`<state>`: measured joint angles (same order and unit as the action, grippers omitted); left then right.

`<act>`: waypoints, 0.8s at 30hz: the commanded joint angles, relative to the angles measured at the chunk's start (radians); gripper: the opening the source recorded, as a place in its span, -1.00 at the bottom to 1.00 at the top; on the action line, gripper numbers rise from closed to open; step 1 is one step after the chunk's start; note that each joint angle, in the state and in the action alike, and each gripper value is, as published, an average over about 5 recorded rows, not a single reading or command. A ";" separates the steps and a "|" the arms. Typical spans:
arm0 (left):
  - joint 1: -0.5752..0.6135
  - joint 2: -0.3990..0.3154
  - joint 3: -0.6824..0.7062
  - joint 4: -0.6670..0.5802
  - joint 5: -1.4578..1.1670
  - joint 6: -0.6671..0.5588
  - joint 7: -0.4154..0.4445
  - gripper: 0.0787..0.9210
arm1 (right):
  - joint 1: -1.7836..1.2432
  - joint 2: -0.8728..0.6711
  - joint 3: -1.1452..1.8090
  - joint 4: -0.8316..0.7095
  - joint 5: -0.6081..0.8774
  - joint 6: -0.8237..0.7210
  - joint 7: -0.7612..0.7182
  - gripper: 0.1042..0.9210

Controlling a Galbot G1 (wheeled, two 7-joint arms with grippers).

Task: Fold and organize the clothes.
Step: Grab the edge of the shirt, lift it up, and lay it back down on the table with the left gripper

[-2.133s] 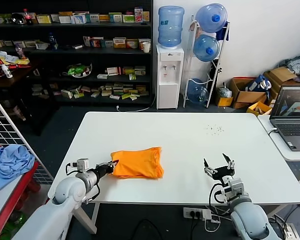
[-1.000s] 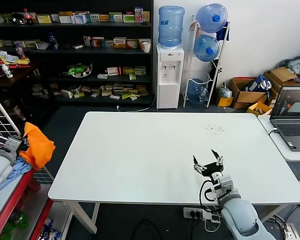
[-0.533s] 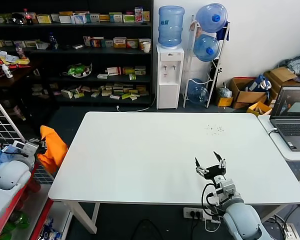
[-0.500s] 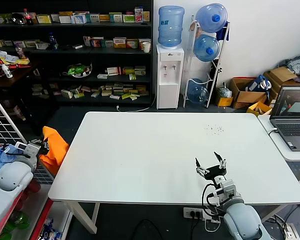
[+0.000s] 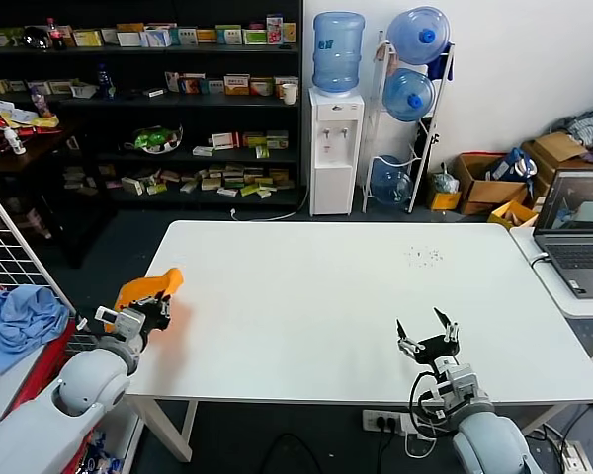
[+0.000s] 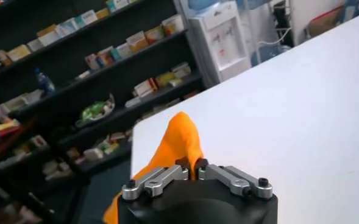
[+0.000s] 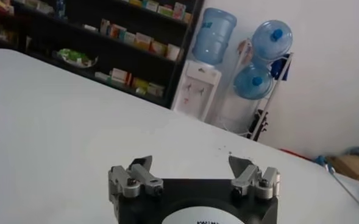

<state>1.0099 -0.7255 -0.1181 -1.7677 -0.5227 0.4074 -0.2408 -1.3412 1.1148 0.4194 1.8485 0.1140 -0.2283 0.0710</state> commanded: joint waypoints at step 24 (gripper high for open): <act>-0.166 -0.927 0.175 0.396 0.001 -0.278 -0.215 -0.87 | -0.023 0.035 0.082 -0.041 -0.029 0.039 0.001 0.76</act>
<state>0.8830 -1.3609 0.0368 -1.5212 -0.4914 0.2583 -0.4116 -1.3689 1.1454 0.4889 1.8227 0.0876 -0.1916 0.0689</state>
